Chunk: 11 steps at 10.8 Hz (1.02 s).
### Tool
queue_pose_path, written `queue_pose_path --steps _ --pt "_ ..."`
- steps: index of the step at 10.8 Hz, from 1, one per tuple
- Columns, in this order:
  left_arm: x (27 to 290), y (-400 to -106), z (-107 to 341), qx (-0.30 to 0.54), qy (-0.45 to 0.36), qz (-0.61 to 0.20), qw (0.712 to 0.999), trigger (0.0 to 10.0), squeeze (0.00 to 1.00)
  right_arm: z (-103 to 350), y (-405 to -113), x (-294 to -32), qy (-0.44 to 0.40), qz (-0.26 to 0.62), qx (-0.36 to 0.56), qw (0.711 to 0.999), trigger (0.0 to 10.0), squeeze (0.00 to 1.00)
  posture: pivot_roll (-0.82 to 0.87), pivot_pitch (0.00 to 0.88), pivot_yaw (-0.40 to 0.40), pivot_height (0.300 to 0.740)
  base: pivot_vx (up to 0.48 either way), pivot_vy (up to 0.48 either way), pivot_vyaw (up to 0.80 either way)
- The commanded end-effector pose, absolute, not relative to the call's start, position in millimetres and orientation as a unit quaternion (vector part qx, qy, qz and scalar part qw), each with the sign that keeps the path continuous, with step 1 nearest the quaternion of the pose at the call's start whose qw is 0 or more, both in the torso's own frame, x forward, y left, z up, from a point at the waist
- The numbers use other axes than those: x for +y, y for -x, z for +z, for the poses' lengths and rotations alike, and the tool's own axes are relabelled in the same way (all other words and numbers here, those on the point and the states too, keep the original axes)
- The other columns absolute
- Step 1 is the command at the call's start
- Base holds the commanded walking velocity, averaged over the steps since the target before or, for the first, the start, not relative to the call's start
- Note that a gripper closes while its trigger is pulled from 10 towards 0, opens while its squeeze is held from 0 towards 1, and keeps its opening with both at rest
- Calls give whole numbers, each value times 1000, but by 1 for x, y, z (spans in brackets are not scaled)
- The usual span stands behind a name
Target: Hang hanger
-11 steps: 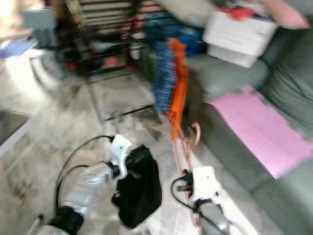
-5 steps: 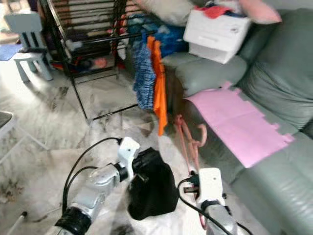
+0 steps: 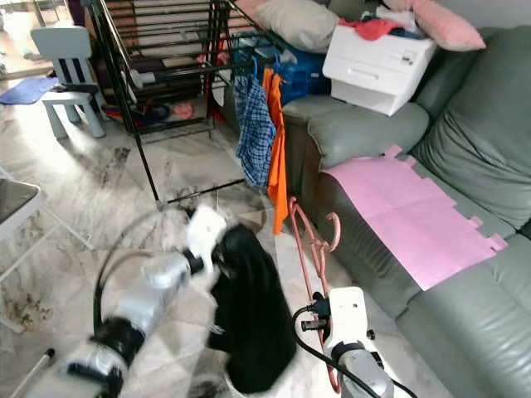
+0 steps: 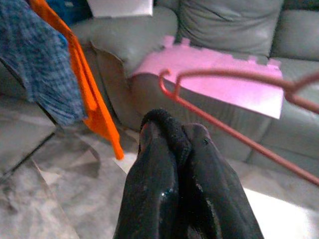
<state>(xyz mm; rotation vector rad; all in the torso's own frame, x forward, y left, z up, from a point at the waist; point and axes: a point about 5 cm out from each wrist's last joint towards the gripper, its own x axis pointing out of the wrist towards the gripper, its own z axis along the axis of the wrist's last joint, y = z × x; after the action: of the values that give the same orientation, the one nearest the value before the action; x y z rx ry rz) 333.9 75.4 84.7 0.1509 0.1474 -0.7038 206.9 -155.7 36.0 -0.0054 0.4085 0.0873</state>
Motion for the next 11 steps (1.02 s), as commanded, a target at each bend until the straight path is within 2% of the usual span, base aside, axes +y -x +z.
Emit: queue_pose_path --steps 1,3,4,5,6,9,11 --pt "74 -339 92 56 -69 -339 937 10000 0 42 -208 -157 6 40 191 981 10000 0 5 0 -17 740 0 0 0" --pt "72 -339 97 29 -59 -344 937 10000 0 44 -208 -157 6 48 186 981 10000 0 5 0 -18 740 0 0 0" --pt "75 -345 111 -26 -120 -333 935 10000 0 49 -206 -163 19 66 181 981 10000 0 7 0 -19 740 0 0 0" --pt "78 -356 128 -75 -244 -324 911 10000 0 51 -207 -182 38 55 184 981 10000 0 8 0 -20 740 0 0 0" --pt "80 -362 138 -95 -302 -325 891 10000 0 53 -208 -193 45 49 187 980 10000 0 8 0 -20 740 0 0 0" --pt "84 -372 156 -129 -398 -324 849 10000 0 61 -203 -197 95 126 199 967 10000 0 8 0 -10 740 0 0 0" --pt "83 -368 151 -154 -512 -368 760 10000 0 64 -191 -192 115 199 213 950 10000 0 6 0 -8 740 0 0 0"
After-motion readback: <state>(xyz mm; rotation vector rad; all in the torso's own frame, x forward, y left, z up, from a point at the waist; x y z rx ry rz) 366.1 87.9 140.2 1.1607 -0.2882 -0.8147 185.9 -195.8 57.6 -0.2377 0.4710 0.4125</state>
